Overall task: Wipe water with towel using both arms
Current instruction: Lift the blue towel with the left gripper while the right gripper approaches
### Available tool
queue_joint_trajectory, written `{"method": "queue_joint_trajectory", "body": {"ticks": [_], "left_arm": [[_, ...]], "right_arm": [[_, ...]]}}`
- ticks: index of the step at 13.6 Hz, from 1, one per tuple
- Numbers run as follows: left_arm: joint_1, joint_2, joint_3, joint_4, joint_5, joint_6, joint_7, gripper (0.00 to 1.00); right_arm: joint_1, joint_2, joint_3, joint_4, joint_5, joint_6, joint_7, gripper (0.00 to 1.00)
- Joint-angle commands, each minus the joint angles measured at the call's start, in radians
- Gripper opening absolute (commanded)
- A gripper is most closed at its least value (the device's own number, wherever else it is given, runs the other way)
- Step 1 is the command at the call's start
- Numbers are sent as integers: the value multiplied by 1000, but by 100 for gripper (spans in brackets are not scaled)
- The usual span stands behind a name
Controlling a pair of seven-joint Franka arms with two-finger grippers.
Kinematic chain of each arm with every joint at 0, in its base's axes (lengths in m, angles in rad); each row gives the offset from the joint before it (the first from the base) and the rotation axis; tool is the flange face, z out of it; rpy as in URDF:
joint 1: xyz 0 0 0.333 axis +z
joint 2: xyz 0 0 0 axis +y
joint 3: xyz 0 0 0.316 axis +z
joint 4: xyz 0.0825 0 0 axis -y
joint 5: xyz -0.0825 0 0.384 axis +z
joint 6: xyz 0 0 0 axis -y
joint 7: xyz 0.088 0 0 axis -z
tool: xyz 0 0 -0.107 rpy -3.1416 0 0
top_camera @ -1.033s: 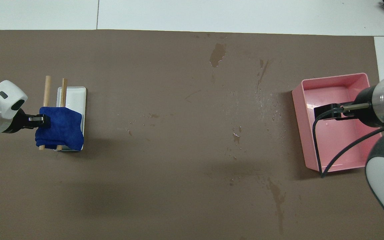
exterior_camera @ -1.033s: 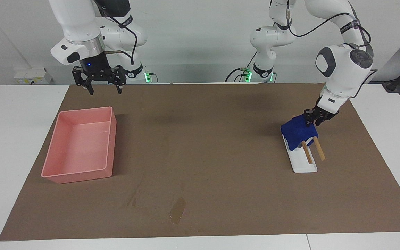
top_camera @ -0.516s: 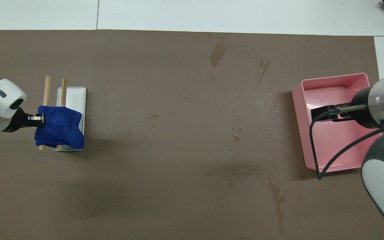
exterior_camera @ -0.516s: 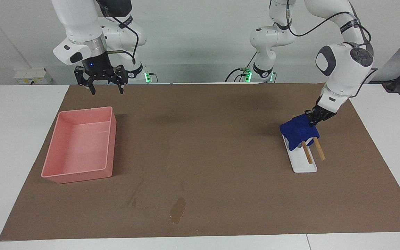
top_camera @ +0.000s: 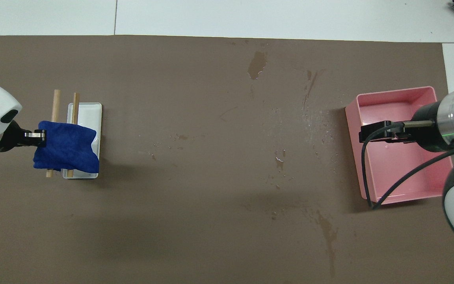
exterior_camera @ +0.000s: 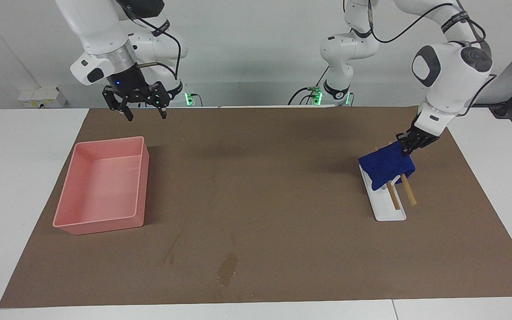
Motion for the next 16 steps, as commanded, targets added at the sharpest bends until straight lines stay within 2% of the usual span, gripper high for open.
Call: {"method": "queue_joint_trajectory", "body": {"ticks": [1, 4, 7, 9, 12, 16], "left_arm": [[-24, -20, -2, 71, -9, -113, 20, 0], [-79, -3, -6, 143, -26, -157, 144, 0], [-145, 2, -6, 160, -82, -177, 137, 0], [-177, 12, -8, 200, -145, -196, 137, 0], [-275, 40, -23, 275, -130, -231, 146, 0], [-399, 61, -28, 306, -132, -226, 147, 0]], "right_arm": [[-11, -22, 7, -40, 102, 53, 85, 100], [-4, -25, 16, -63, 232, 85, 299, 100], [61, -27, 16, -100, 343, 182, 550, 100], [120, -28, 16, -137, 424, 283, 702, 100], [224, -28, 16, -216, 518, 511, 933, 100], [295, 45, 16, -236, 695, 725, 1019, 100]]}}
